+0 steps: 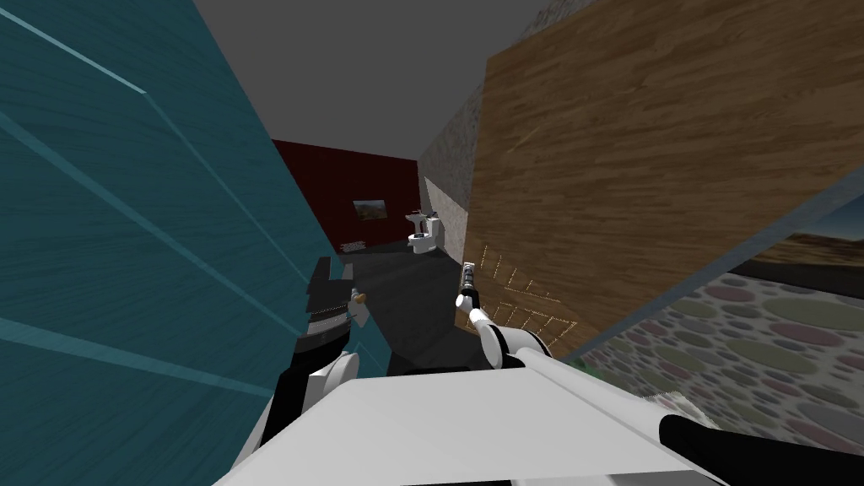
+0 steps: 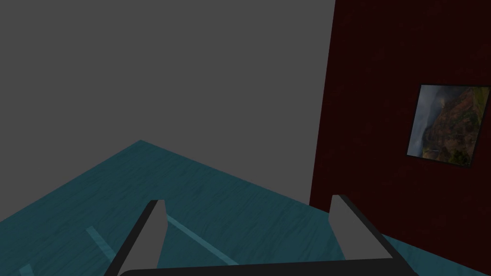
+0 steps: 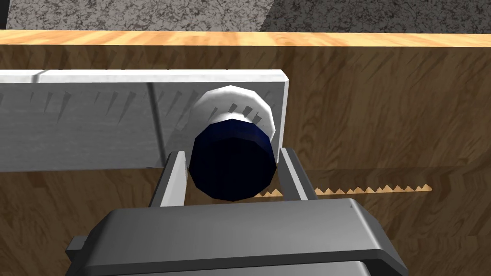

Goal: Push the door open

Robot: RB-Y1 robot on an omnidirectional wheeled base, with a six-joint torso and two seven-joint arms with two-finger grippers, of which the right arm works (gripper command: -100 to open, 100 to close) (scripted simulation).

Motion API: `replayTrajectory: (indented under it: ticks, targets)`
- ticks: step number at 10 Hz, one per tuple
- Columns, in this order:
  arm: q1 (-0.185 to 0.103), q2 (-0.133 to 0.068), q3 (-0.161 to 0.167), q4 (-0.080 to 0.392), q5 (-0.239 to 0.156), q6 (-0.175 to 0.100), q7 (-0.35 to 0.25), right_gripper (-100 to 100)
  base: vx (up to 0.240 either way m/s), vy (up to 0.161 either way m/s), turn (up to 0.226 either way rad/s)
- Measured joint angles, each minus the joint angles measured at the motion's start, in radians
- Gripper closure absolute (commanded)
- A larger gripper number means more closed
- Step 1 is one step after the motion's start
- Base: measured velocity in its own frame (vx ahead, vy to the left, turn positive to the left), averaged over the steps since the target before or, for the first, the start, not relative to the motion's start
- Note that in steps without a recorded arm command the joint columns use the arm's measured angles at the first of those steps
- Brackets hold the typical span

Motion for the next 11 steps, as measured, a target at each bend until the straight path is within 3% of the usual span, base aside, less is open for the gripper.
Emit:
replayTrajectory:
  ticks: [1,2,3,4,6,8,9,11]
  targets:
    - [0.000,0.000,0.000,0.000,0.000,0.000,0.000,100,0.112,0.005,0.042]
    - [0.035,0.006,-0.010,-0.059,-0.009,0.025,0.023,100,0.130,-0.001,-0.001]
    - [0.031,-0.002,-0.018,-0.053,-0.015,0.026,0.034,100,0.070,-0.009,-0.009]
    - [0.006,-0.020,-0.014,-0.004,-0.014,-0.004,0.021,100,0.160,0.008,0.015]
    - [0.060,-0.004,-0.037,-0.124,-0.030,0.037,0.068,100,0.103,-0.008,-0.010]
    - [0.000,-0.036,-0.039,-0.047,-0.034,-0.004,0.049,100,0.016,-0.032,0.004]
    - [0.005,-0.031,-0.038,-0.052,-0.033,-0.007,0.053,100,-0.002,-0.010,0.012]
    - [-0.010,-0.040,-0.035,-0.005,-0.032,-0.018,0.046,100,0.034,0.003,-0.010]
